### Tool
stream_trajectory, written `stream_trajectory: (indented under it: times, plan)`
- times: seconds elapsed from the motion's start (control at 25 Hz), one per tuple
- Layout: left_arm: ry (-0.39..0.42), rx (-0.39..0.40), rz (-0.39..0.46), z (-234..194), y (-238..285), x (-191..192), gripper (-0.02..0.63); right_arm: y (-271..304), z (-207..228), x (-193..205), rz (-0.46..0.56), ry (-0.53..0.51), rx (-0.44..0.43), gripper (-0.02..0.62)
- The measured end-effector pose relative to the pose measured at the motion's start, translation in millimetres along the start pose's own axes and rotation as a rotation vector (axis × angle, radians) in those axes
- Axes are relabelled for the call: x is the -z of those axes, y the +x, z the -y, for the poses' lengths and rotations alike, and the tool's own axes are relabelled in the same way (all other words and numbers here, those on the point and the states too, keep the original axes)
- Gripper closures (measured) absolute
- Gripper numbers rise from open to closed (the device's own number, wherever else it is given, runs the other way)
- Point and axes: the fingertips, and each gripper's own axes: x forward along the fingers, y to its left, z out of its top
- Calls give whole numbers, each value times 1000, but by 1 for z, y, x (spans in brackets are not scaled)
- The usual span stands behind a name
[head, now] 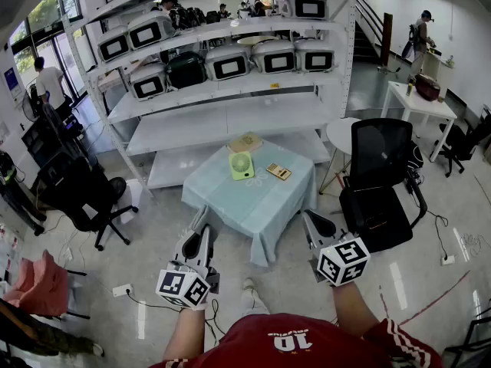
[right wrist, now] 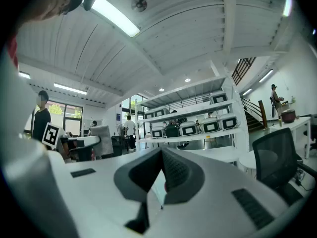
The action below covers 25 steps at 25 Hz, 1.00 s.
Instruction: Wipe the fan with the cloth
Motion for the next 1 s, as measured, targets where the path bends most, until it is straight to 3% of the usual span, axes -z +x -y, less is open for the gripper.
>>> stream_trajectory:
  times: [0.6, 1.0]
  plan:
    - [-11, -21, -21, -9, -9, 8, 586, 3, -4, 5, -6, -16, 12, 594]
    - [-6, -31, -29, -12, -1, 9, 586, 0, 2, -5, 61, 55, -18, 591]
